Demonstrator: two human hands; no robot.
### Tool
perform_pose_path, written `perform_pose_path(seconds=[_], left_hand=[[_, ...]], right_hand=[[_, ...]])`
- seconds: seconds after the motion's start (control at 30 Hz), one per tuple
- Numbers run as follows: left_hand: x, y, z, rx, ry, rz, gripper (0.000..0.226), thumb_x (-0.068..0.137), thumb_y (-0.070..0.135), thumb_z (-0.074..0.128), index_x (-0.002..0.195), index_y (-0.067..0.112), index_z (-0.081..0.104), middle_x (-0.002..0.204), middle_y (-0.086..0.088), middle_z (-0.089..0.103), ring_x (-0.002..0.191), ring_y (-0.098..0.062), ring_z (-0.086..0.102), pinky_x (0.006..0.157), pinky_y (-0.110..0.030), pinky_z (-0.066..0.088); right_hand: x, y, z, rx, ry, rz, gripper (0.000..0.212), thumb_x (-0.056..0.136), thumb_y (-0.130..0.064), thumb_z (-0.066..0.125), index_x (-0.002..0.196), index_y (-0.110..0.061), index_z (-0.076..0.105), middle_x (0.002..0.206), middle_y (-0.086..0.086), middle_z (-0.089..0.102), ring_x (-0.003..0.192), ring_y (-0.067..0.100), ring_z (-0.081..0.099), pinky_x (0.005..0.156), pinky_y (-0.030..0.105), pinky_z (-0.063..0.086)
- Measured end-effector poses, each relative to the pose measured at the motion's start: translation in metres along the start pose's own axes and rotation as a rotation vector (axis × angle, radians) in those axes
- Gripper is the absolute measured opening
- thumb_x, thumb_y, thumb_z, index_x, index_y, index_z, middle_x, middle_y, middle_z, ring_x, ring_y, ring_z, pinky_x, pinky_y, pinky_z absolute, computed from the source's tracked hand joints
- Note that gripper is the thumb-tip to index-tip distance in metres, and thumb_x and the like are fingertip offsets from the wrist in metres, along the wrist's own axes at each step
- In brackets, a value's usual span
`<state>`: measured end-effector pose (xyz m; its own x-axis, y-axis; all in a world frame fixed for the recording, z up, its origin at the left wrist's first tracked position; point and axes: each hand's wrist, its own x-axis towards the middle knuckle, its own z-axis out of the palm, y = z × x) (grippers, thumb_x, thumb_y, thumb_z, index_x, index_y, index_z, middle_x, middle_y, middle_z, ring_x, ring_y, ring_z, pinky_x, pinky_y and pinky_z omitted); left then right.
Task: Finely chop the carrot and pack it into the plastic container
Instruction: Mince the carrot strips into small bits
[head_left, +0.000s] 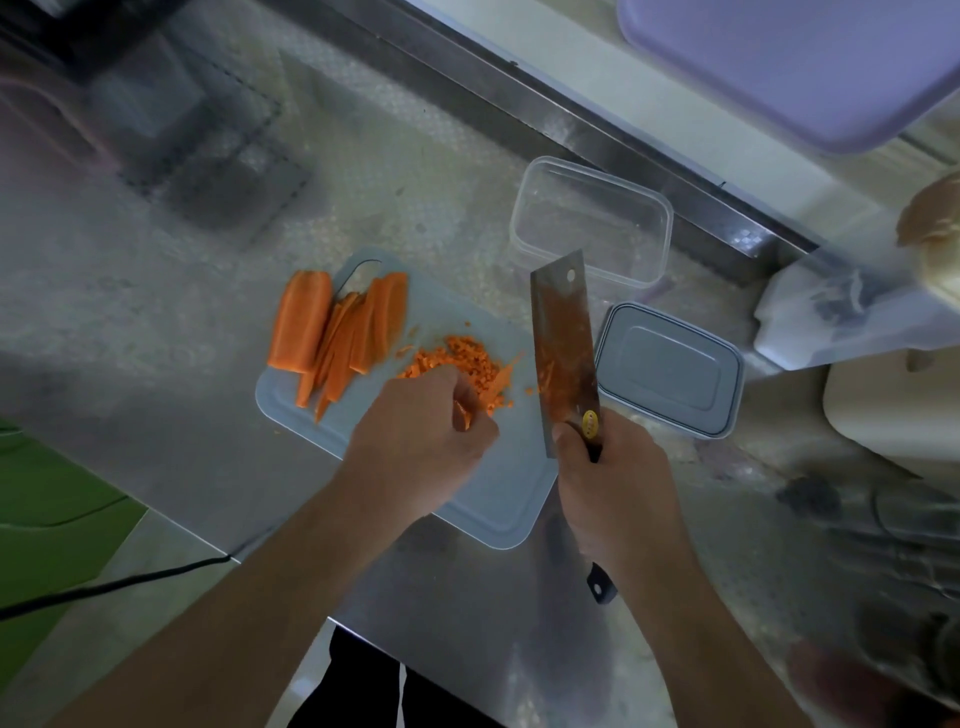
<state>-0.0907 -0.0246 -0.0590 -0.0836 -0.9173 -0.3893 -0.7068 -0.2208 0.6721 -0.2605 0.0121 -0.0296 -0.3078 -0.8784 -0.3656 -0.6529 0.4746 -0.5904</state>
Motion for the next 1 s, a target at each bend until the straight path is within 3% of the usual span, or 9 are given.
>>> perform_pose_path(seconds=[0.13,0.23,0.37,0.57,0.67,0.8,0.9,1.0], left_hand=[[0.003,-0.011,-0.012,-0.133,0.028,-0.068,0.011,0.087,0.026,0.073,0.079,0.025,0.065,0.059,0.007,0.061,0.054,-0.003,0.055,0.047,-0.016,0.038],[0.001,-0.024,-0.026,-0.180,0.107,-0.114,0.011,0.085,0.024,0.074,0.077,0.023,0.066,0.059,0.009,0.063,0.053,-0.003,0.054,0.052,-0.021,0.041],[-0.005,-0.042,-0.042,-0.231,0.216,-0.200,0.011,0.085,0.024,0.076,0.076,0.020,0.069,0.058,0.005,0.061,0.049,-0.004,0.050,0.047,-0.013,0.038],[-0.010,-0.059,-0.051,-0.228,0.262,-0.222,0.013,0.086,0.025,0.073,0.077,0.016,0.070,0.067,-0.005,0.066,0.055,-0.011,0.053,0.058,-0.028,0.046],[-0.011,-0.065,-0.051,-0.220,0.250,-0.220,0.015,0.086,0.029,0.072,0.079,0.017,0.069,0.067,-0.004,0.065,0.056,-0.013,0.054,0.061,-0.033,0.048],[-0.010,-0.068,-0.051,-0.212,0.239,-0.215,0.013,0.084,0.029,0.073,0.078,0.019,0.067,0.065,-0.001,0.064,0.058,-0.017,0.057,0.063,-0.038,0.051],[-0.011,-0.067,-0.051,-0.197,0.208,-0.193,0.014,0.084,0.028,0.073,0.078,0.019,0.065,0.063,0.001,0.063,0.055,-0.011,0.055,0.059,-0.032,0.048],[-0.009,-0.065,-0.050,-0.189,0.181,-0.178,0.013,0.086,0.027,0.073,0.079,0.019,0.066,0.066,-0.001,0.063,0.054,-0.009,0.053,0.054,-0.020,0.042]], right_hand=[[-0.002,-0.001,0.001,0.020,0.013,0.003,0.038,0.099,-0.021,0.053,0.062,-0.020,0.044,0.053,-0.005,0.048,0.055,0.002,0.050,0.051,0.017,0.037],[-0.005,-0.003,0.007,0.035,-0.020,0.017,0.037,0.099,-0.022,0.053,0.063,-0.020,0.044,0.052,-0.009,0.051,0.051,0.003,0.049,0.047,0.018,0.036],[-0.015,-0.011,0.026,0.011,-0.105,0.018,0.033,0.095,-0.027,0.054,0.066,-0.017,0.043,0.055,-0.013,0.051,0.047,0.012,0.045,0.047,0.033,0.037],[-0.039,-0.031,0.055,0.079,-0.295,0.045,0.029,0.095,-0.029,0.048,0.071,-0.014,0.044,0.051,0.006,0.050,0.044,0.034,0.058,0.040,0.038,0.044],[-0.047,-0.035,0.069,0.256,-0.363,0.169,0.027,0.094,-0.023,0.046,0.068,-0.017,0.045,0.055,0.011,0.047,0.033,0.031,0.049,0.035,0.032,0.041],[-0.051,-0.038,0.082,0.368,-0.409,0.229,0.025,0.090,-0.024,0.045,0.066,-0.018,0.044,0.052,0.006,0.041,0.029,0.026,0.040,0.037,0.042,0.045],[-0.049,-0.035,0.083,0.284,-0.368,0.191,0.025,0.091,-0.024,0.045,0.067,-0.017,0.044,0.055,0.007,0.044,0.033,0.027,0.043,0.036,0.043,0.046],[-0.045,-0.028,0.074,0.254,-0.315,0.199,0.026,0.093,-0.020,0.046,0.067,-0.017,0.043,0.057,0.008,0.043,0.034,0.026,0.044,0.034,0.031,0.040]])
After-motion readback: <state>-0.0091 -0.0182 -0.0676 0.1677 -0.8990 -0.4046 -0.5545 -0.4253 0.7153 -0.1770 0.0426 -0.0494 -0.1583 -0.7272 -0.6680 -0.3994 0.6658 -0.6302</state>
